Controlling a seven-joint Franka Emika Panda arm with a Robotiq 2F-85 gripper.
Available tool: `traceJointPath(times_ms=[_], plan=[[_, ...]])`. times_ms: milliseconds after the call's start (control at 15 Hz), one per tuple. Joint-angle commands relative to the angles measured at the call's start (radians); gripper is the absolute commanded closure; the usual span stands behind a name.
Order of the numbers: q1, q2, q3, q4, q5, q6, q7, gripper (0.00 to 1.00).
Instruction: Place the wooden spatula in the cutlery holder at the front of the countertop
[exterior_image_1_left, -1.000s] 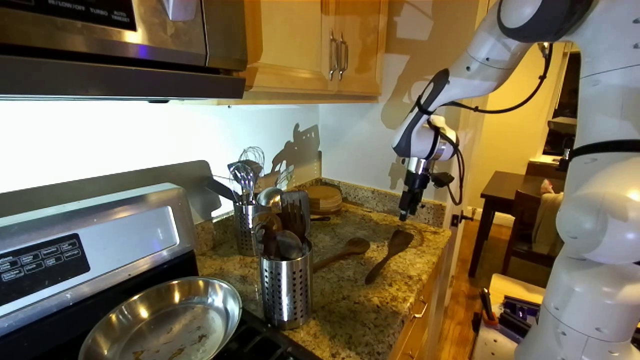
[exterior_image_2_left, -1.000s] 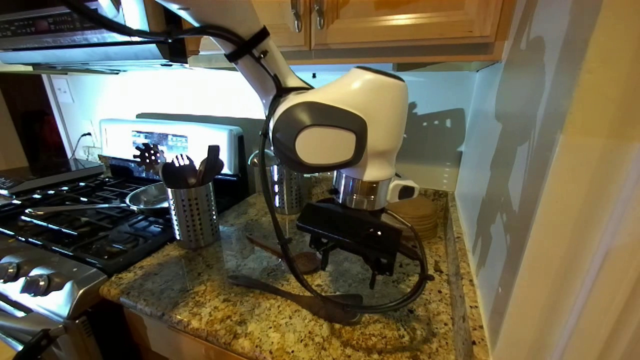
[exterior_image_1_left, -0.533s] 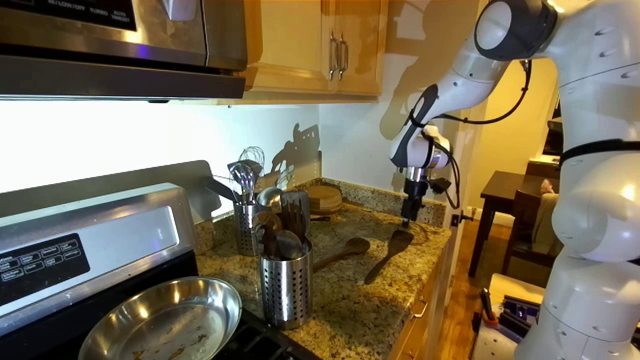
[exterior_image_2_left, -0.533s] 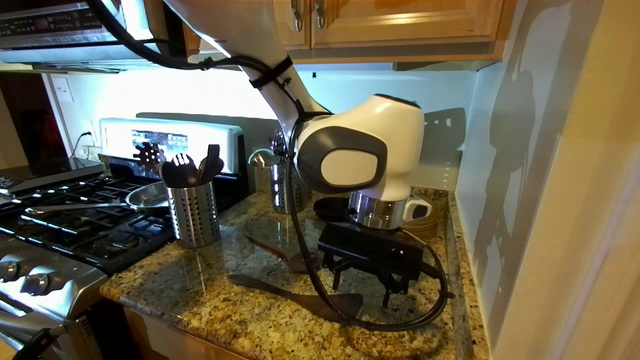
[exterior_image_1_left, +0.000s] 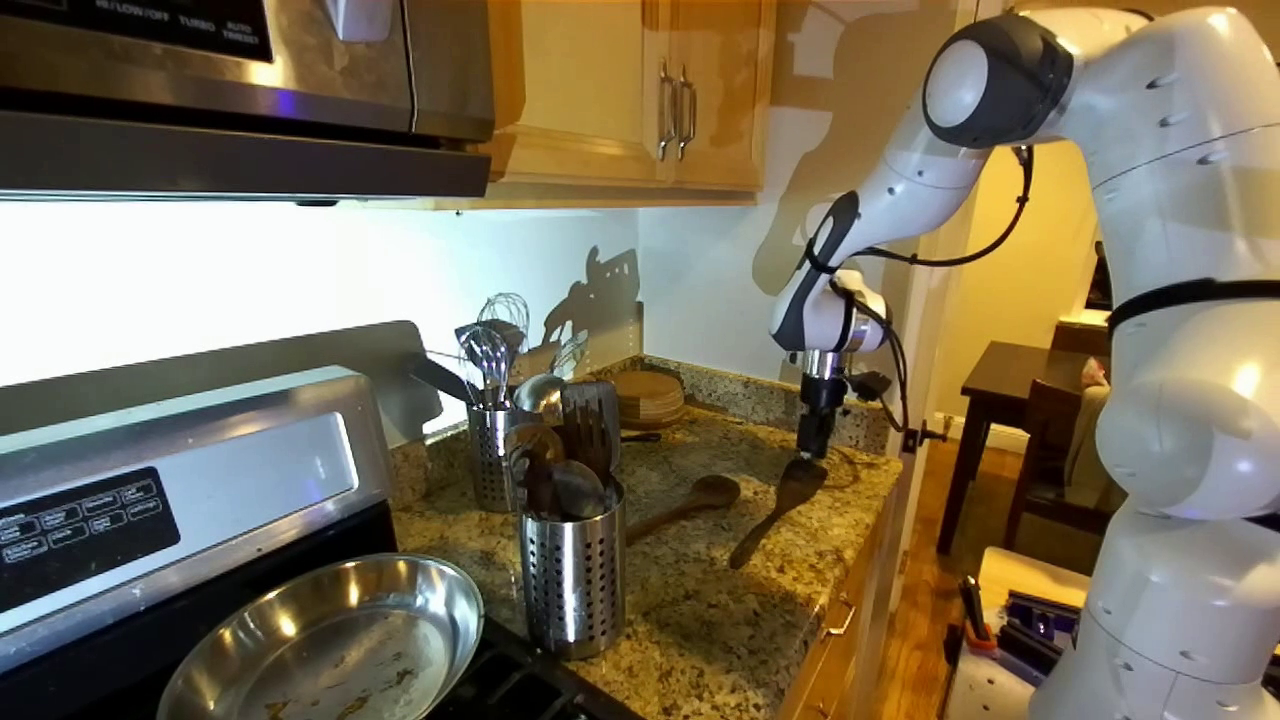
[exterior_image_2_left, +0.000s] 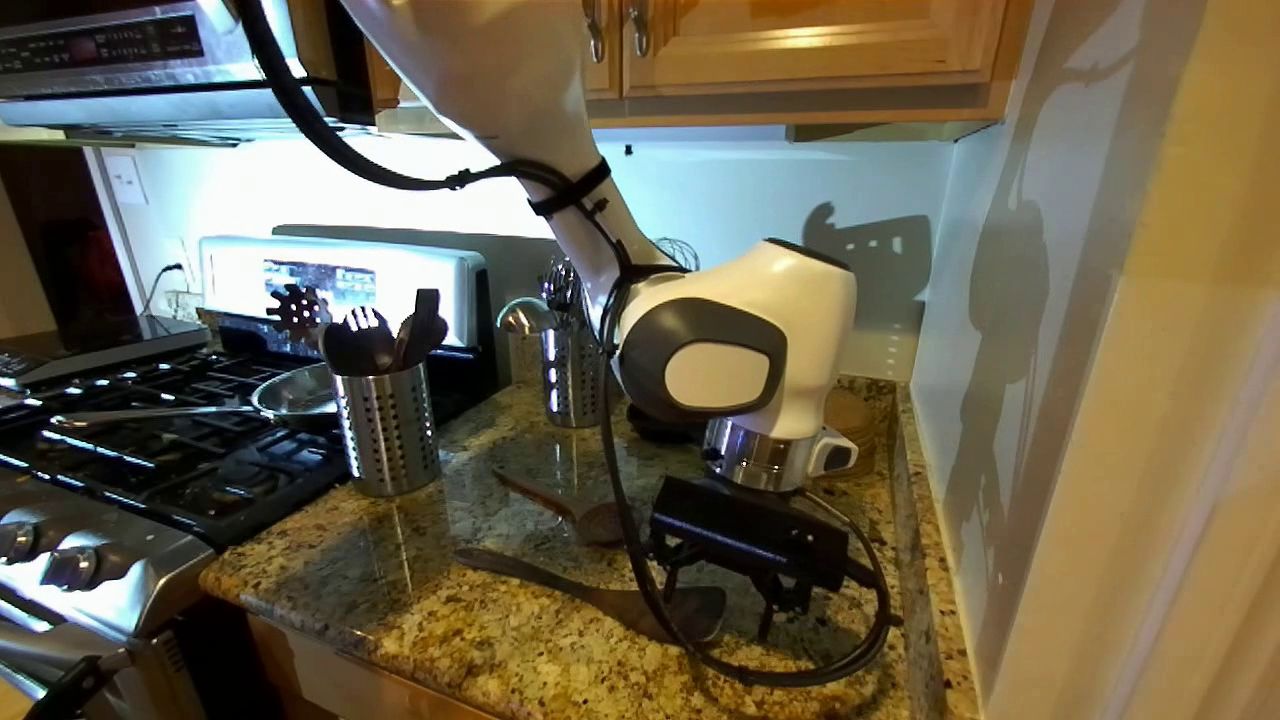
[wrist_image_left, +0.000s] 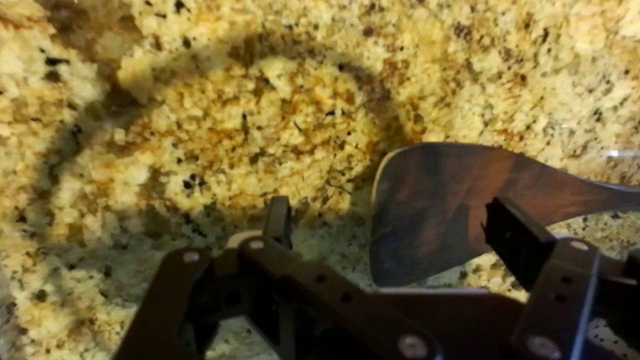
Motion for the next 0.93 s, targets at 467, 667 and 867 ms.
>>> traceJointPath(times_ms=[467,667,867], plan=[[-0.115,0.052,0.101,0.062,0.105,-0.128,-0.104,0.0],[-0.118,0.053,0.124,0.065,0.158,-0.157,-0.138,0.0],[-0.097,0.055,0.135,0.06,0.182,-0.184,-0.145,0.0]])
